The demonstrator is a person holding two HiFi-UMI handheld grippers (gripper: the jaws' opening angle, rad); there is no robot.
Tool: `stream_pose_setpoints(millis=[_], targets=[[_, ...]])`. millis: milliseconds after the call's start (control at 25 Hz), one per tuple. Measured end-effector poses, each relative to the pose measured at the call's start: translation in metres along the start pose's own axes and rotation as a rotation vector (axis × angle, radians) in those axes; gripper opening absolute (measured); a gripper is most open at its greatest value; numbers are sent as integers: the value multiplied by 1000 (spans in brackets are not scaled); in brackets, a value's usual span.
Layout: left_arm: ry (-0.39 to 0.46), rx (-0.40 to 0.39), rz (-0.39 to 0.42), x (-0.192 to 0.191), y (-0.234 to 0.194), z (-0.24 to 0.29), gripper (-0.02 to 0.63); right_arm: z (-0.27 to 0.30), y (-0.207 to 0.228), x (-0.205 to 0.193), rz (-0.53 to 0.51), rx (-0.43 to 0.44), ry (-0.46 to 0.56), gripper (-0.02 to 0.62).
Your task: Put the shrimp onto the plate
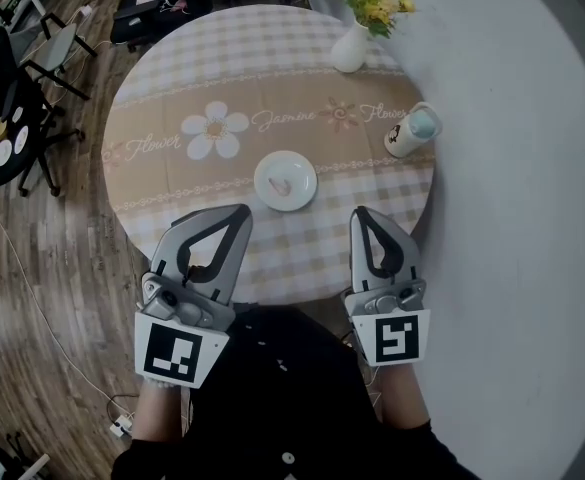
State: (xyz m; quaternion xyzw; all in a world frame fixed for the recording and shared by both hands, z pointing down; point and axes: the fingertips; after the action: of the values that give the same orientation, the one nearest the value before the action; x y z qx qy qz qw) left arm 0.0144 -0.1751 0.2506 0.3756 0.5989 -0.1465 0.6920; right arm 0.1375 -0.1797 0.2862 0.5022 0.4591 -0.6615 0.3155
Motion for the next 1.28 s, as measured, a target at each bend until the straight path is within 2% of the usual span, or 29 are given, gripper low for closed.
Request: stream_pose_setpoints(millis=[1280], targets=[[-4, -10, -6, -5, 4, 2, 0, 2, -8, -3, -22, 15, -10, 2]])
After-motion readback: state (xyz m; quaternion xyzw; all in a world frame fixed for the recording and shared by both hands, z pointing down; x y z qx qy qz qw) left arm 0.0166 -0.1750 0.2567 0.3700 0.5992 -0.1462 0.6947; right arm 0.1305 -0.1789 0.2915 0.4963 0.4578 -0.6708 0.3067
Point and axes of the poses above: the fingertips, and each gripper's own axes: z forward along the fingers, y to its right, x out of its top, and after that the axes turned 1 degree about -x, right-handed
